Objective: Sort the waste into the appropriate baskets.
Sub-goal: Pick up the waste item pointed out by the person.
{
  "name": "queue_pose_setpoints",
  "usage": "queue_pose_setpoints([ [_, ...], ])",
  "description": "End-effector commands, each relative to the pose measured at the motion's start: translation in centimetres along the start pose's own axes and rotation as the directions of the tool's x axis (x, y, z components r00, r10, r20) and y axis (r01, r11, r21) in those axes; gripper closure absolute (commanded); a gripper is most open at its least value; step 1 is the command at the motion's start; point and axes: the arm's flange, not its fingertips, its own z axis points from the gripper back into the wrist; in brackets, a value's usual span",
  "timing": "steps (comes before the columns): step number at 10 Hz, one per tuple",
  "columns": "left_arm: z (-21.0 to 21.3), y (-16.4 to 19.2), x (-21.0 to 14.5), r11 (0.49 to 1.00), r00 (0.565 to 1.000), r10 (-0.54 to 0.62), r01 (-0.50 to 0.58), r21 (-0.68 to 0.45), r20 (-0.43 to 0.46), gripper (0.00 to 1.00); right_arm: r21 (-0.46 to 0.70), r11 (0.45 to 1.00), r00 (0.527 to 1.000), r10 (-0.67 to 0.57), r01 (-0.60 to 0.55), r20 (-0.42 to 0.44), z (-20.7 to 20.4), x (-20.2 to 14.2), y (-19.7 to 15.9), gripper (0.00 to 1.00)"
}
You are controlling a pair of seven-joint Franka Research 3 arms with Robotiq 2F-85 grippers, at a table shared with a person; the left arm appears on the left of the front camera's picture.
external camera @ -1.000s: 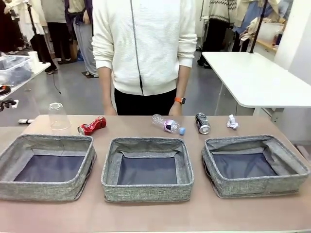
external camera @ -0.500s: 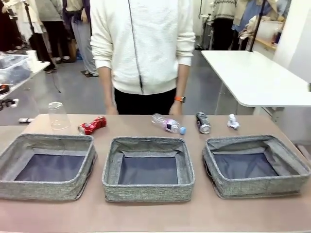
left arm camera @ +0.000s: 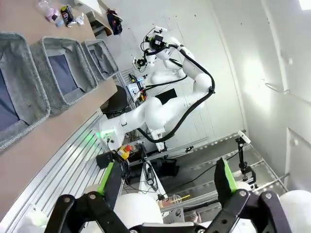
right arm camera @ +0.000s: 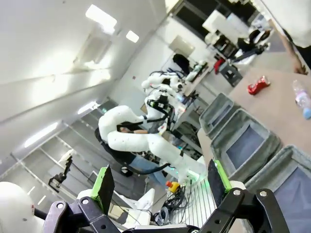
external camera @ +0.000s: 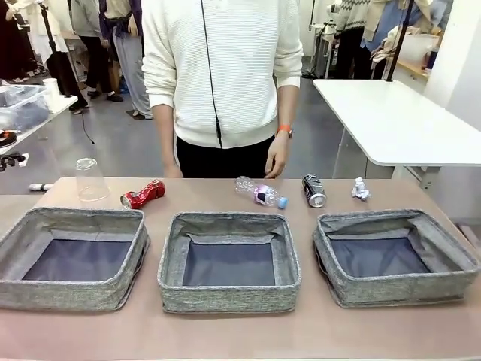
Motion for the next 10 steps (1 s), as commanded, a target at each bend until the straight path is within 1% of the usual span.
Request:
queue_pose_setpoints([
  [1, 0.03, 0.01, 0.13, 1.0, 1.0, -0.017, 0.017, -0.014, 0.009, 0.0, -0.001, 1.0, 1.0, 0.002, -0.002, -0.001, 0.03, 0.06, 0.01, 0.0],
  [10, 0.03, 0.01, 0.13, 1.0, 1.0, -0.017, 0.017, -0.014, 0.009, 0.0, 0.0, 1.0, 1.0, -0.001, 0.001, 0.0, -0.01, -0.01, -0.02, 0.0],
])
